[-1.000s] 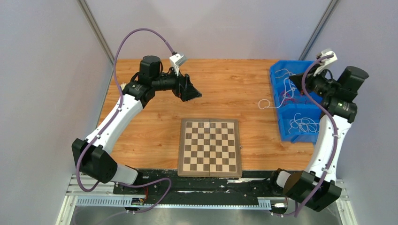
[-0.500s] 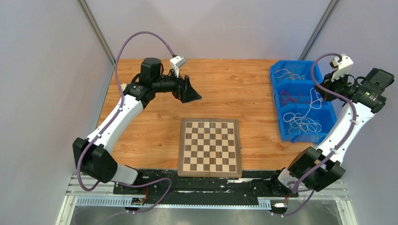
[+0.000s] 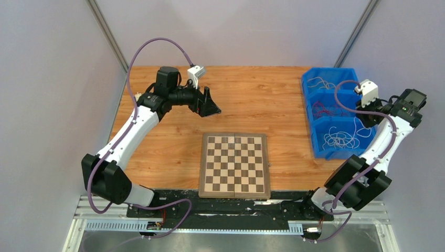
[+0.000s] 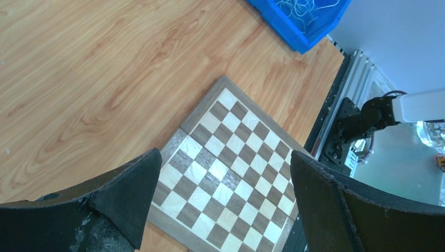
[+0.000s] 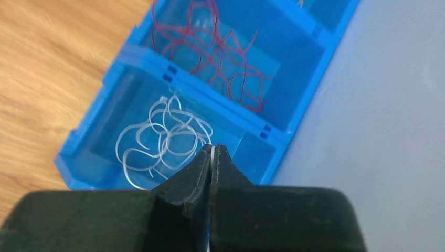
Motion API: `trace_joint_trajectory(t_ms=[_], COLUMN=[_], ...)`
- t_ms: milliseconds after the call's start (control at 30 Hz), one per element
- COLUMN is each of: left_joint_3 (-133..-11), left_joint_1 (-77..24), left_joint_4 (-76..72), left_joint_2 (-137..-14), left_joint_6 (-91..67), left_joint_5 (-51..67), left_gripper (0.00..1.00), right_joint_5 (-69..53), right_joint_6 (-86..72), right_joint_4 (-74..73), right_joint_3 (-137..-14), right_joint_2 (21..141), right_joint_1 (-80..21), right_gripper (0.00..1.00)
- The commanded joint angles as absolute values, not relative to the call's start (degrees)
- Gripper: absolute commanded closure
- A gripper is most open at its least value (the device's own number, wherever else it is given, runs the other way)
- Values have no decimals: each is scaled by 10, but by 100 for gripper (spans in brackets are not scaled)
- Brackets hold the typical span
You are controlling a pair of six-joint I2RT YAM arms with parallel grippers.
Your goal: Untangle the cables
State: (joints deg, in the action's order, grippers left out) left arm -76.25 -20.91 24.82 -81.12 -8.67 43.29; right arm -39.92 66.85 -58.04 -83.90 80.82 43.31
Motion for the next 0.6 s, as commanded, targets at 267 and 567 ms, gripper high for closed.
trace_joint_trajectory(t_ms=[267,567], left_joint_3=[-847,-895], left_joint_1=[-195,-93], left_joint_4=[350,398], left_joint_2=[-848,-887], left_joint_6=[-24,-95], left_joint_5=[400,505], left_gripper=[0,0], right_joint_5=[-445,-492], right_joint_6=[725,495], right_joint_4=[-633,-582], right_joint_3=[-852,-875], right_joint_2=[821,772], right_joint_1=[400,240], right_gripper=[32,0])
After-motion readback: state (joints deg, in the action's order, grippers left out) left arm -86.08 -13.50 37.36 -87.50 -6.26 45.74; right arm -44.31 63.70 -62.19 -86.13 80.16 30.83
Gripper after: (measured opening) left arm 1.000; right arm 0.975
